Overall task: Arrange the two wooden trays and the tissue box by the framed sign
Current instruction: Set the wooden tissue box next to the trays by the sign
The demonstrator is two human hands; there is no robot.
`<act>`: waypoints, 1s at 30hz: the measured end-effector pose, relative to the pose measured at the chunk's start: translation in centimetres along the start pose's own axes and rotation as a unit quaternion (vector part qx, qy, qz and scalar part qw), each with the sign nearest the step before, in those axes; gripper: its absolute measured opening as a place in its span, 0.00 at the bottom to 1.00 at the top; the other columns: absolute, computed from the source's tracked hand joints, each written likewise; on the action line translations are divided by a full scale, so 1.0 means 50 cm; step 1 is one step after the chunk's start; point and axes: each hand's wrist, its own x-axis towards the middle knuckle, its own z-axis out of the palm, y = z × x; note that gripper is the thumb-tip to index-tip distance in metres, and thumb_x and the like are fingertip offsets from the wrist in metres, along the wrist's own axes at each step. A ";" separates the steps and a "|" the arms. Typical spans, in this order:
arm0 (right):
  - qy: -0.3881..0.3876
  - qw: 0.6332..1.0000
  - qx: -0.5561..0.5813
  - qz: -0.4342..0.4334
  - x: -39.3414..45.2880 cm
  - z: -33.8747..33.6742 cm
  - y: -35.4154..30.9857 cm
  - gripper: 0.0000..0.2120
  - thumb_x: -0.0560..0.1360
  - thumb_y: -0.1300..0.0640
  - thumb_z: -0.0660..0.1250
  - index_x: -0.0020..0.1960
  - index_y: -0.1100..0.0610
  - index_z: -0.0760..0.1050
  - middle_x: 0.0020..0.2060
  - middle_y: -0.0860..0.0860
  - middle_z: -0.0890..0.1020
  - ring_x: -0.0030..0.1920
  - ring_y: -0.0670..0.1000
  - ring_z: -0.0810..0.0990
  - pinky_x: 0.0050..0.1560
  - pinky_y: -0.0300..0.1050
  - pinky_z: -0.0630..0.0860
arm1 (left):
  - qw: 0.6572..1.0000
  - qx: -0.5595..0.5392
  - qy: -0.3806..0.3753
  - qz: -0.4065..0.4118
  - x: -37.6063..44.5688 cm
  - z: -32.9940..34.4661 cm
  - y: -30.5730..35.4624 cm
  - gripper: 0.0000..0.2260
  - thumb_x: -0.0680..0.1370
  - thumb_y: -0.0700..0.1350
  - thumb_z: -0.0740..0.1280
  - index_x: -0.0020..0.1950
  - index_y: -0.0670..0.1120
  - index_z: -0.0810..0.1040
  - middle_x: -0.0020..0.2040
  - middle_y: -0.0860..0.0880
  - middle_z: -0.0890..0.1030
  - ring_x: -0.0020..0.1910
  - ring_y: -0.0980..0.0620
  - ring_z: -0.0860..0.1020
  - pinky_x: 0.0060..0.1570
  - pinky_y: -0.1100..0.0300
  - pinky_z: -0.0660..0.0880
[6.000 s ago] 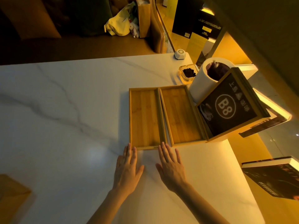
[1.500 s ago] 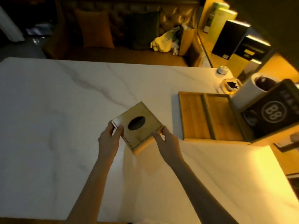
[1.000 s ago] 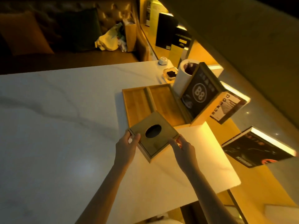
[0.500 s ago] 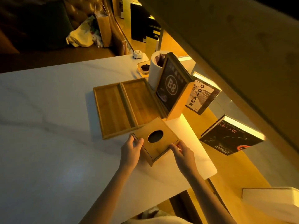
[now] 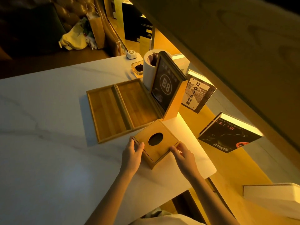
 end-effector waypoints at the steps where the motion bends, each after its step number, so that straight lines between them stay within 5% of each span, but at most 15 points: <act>1: -0.010 1.000 -0.008 -0.001 0.002 -0.007 0.000 0.20 0.76 0.50 0.60 0.65 0.56 0.67 0.66 0.55 0.73 0.64 0.55 0.71 0.61 0.50 0.69 | 1.000 0.006 -0.002 0.007 -0.003 0.002 0.000 0.25 0.78 0.46 0.58 0.71 0.38 0.55 0.71 0.39 0.65 0.69 0.43 0.65 0.52 0.73 0.66; 3: -0.018 0.999 -0.029 -0.007 0.006 -0.022 -0.001 0.24 0.75 0.48 0.61 0.69 0.55 0.64 0.69 0.54 0.69 0.68 0.55 0.67 0.65 0.52 0.66 | 0.998 0.048 0.026 0.043 -0.015 0.004 -0.003 0.29 0.77 0.48 0.59 0.72 0.42 0.49 0.75 0.41 0.55 0.73 0.44 0.58 0.60 0.66 0.65; 7: 0.005 0.999 -0.032 -0.043 0.008 -0.038 -0.004 0.26 0.74 0.49 0.63 0.70 0.52 0.62 0.71 0.52 0.67 0.70 0.54 0.65 0.67 0.54 0.64 | 0.959 0.222 0.078 0.157 -0.038 0.024 -0.018 0.29 0.75 0.54 0.56 0.71 0.41 0.55 0.74 0.41 0.58 0.71 0.41 0.60 0.63 0.52 0.66; 11: 0.004 0.999 -0.004 -0.037 0.007 -0.025 -0.005 0.24 0.73 0.54 0.66 0.68 0.56 0.67 0.66 0.54 0.73 0.67 0.56 0.69 0.65 0.54 0.67 | 0.945 0.283 0.033 0.159 -0.039 0.029 -0.026 0.30 0.73 0.62 0.40 0.68 0.47 0.38 0.71 0.48 0.40 0.73 0.48 0.44 0.67 0.56 0.46; 16: 0.055 0.998 0.030 -0.021 -0.006 -0.009 0.007 0.24 0.71 0.55 0.69 0.66 0.56 0.70 0.64 0.55 0.75 0.65 0.57 0.71 0.63 0.57 0.69 | 0.933 0.312 -0.006 0.181 -0.016 0.011 -0.037 0.28 0.73 0.62 0.40 0.67 0.49 0.34 0.70 0.50 0.36 0.73 0.50 0.41 0.69 0.58 0.46; 21: 0.094 0.995 0.041 -0.018 -0.026 0.015 0.016 0.25 0.71 0.53 0.69 0.66 0.56 0.69 0.65 0.55 0.75 0.66 0.57 0.71 0.64 0.56 0.69 | 0.916 0.331 -0.058 0.220 0.017 -0.013 -0.044 0.37 0.63 0.69 0.26 0.67 0.50 0.33 0.70 0.50 0.35 0.72 0.51 0.40 0.68 0.58 0.44; 30: 0.099 0.995 0.012 -0.025 -0.037 0.030 0.019 0.25 0.73 0.52 0.66 0.68 0.55 0.66 0.66 0.53 0.73 0.67 0.56 0.69 0.65 0.55 0.67 | 0.914 0.323 -0.079 0.233 0.031 -0.021 -0.053 0.35 0.66 0.69 0.29 0.68 0.51 0.33 0.72 0.50 0.36 0.73 0.52 0.40 0.69 0.59 0.44</act>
